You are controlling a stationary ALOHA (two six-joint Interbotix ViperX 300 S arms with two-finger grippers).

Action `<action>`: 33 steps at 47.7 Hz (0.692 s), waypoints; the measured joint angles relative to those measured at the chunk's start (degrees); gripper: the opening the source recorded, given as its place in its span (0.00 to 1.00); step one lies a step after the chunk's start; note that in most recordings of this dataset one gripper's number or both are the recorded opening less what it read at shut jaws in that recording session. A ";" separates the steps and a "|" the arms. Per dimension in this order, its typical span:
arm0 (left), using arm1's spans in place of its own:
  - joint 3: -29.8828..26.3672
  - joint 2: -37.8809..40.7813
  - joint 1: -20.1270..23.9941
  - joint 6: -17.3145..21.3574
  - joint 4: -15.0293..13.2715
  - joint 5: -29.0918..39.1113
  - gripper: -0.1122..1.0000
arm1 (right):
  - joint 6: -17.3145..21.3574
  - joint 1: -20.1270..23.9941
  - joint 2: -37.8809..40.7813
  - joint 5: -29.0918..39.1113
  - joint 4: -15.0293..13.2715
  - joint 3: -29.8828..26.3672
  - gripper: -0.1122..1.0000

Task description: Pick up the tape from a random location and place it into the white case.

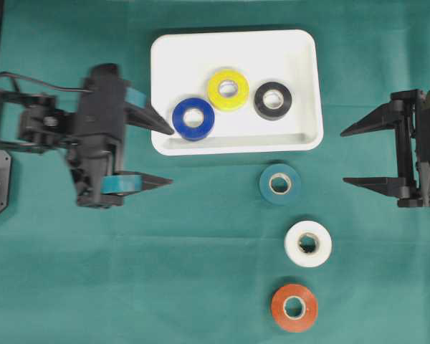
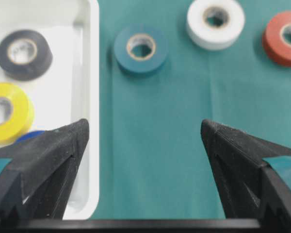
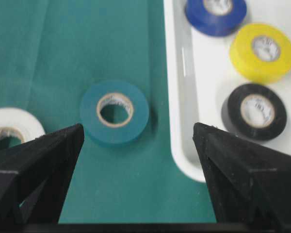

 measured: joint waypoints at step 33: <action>10.11 -17.58 0.35 0.35 0.00 -5.45 0.96 | 0.00 0.00 -5.80 -2.64 -0.79 -0.97 0.89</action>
